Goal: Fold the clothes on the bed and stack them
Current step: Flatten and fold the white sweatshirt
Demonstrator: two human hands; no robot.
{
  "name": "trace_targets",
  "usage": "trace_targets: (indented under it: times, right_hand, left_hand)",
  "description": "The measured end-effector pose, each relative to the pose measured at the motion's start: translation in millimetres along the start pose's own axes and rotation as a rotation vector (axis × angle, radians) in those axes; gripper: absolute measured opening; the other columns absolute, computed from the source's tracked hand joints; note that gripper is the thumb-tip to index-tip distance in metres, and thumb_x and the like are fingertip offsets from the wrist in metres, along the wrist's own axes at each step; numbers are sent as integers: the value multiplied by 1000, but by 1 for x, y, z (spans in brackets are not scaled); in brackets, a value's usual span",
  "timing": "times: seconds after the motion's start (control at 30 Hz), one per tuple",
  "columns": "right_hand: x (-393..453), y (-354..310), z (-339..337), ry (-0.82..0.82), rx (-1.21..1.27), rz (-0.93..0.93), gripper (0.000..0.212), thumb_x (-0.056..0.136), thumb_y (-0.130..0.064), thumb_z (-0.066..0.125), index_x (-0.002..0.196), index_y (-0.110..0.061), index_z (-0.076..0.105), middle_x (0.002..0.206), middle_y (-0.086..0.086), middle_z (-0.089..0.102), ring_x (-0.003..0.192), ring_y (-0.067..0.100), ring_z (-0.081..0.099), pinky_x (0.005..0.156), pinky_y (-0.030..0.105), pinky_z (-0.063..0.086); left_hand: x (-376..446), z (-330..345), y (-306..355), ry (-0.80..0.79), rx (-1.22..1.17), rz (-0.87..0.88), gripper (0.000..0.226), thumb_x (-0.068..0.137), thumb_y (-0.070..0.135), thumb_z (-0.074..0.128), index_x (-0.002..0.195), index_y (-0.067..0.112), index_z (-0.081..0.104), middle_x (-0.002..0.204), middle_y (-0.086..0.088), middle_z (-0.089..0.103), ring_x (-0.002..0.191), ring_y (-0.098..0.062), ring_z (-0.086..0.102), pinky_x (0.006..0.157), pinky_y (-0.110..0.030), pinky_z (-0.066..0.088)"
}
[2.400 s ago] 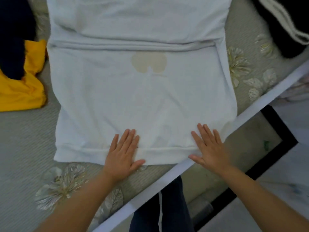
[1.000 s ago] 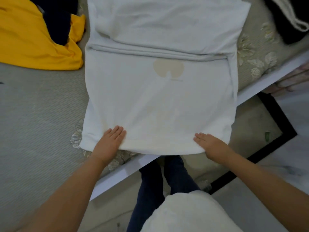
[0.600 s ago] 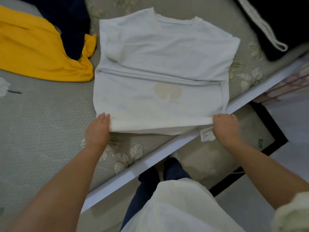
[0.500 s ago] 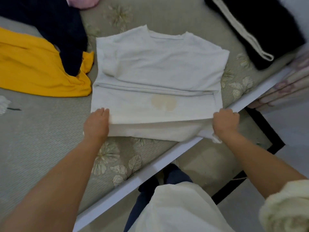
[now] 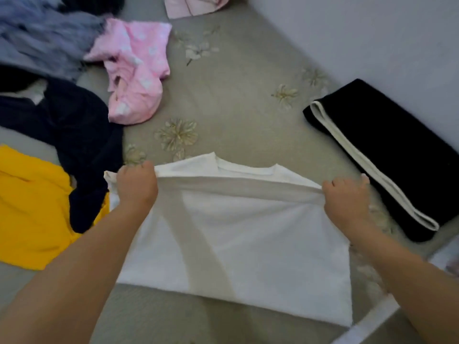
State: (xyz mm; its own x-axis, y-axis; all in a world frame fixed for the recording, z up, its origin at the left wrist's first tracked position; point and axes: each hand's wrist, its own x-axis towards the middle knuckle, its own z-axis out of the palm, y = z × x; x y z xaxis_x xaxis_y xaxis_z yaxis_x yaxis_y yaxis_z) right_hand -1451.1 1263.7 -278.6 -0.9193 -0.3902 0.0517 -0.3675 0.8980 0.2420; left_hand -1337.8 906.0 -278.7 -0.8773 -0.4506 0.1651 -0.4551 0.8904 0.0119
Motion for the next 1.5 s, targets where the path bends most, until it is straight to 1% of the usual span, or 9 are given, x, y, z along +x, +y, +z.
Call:
trace_targets:
  times: [0.1, 0.23, 0.6, 0.9, 1.07, 1.17, 1.27, 1.37, 1.5]
  right_hand:
    - [67, 12, 29, -137, -83, -45, 25, 79, 3, 42, 96, -7, 57, 98, 11, 58, 100, 28, 51, 108, 59, 2]
    - [105, 8, 61, -206, -92, -13, 35, 83, -3, 43, 116, -11, 49, 122, 10, 48, 118, 26, 39, 109, 60, 7]
    - [-19, -14, 134, -402, 371, -51, 78, 77, -53, 2, 141, -23, 34, 153, 7, 19, 142, 27, 14, 109, 45, -1]
    - [-18, -19, 136, -420, 350, 6, 66, 86, -50, 14, 144, -21, 28, 155, 7, 14, 143, 27, 8, 110, 46, -2]
    - [-62, -57, 99, -186, 409, -195, 58, 69, -26, 78, 119, -2, 59, 128, 25, 53, 120, 46, 47, 90, 71, 29]
    - [-122, -86, 88, -317, 392, -509, 90, 27, -44, 90, 108, -12, 68, 119, 17, 62, 108, 39, 58, 78, 67, 41]
    - [-147, -103, 86, -257, 372, -559, 53, 53, -11, 74, 106, -12, 70, 117, 11, 64, 105, 32, 62, 75, 64, 45]
    - [-141, -107, 91, -219, 337, -415, 56, 64, 1, 31, 105, -4, 69, 114, 14, 65, 101, 33, 64, 76, 61, 46]
    - [-143, -107, 96, -144, 320, -389, 51, 66, 3, 31, 99, 1, 70, 107, 14, 68, 96, 33, 66, 71, 58, 49]
  left_hand:
    - [55, 21, 19, -135, 212, -83, 29, 83, -8, 38, 107, 0, 53, 106, -21, 59, 107, -33, 50, 109, -45, 13]
    - [72, 62, 46, -179, 136, -80, 59, 94, 13, 40, 146, 9, 10, 152, -19, 9, 141, -31, 2, 111, -52, -1]
    - [-73, 134, 62, -518, -48, -113, 88, 67, 64, -5, 145, 29, 12, 155, -5, 1, 142, -28, -7, 110, -45, -8]
    - [-66, 141, 49, -707, -37, -85, 66, 91, 55, 27, 146, 30, -1, 153, -5, -19, 139, -28, -20, 110, -49, -11]
    - [-100, 109, 32, -764, -120, 326, 114, 51, 91, -12, 139, 18, -9, 142, 0, -21, 136, -21, -21, 111, -34, -11]
    - [-135, 94, 13, -772, -79, 713, 93, 78, 67, 24, 143, 2, 16, 144, -18, 20, 140, -15, -16, 110, -33, -5]
    - [-147, 99, -6, -595, -158, 635, 62, 72, 11, 50, 132, -1, 41, 133, -24, 44, 139, -6, -14, 111, -26, -2]
    - [-147, 108, -13, -609, -142, 389, 73, 76, -14, 54, 138, 8, 20, 147, -21, 21, 141, -26, 3, 112, -31, -2]
    - [-152, 111, -10, -725, 7, 334, 73, 87, -10, 34, 143, 12, -6, 153, -11, -12, 141, -24, -12, 109, -31, -14]
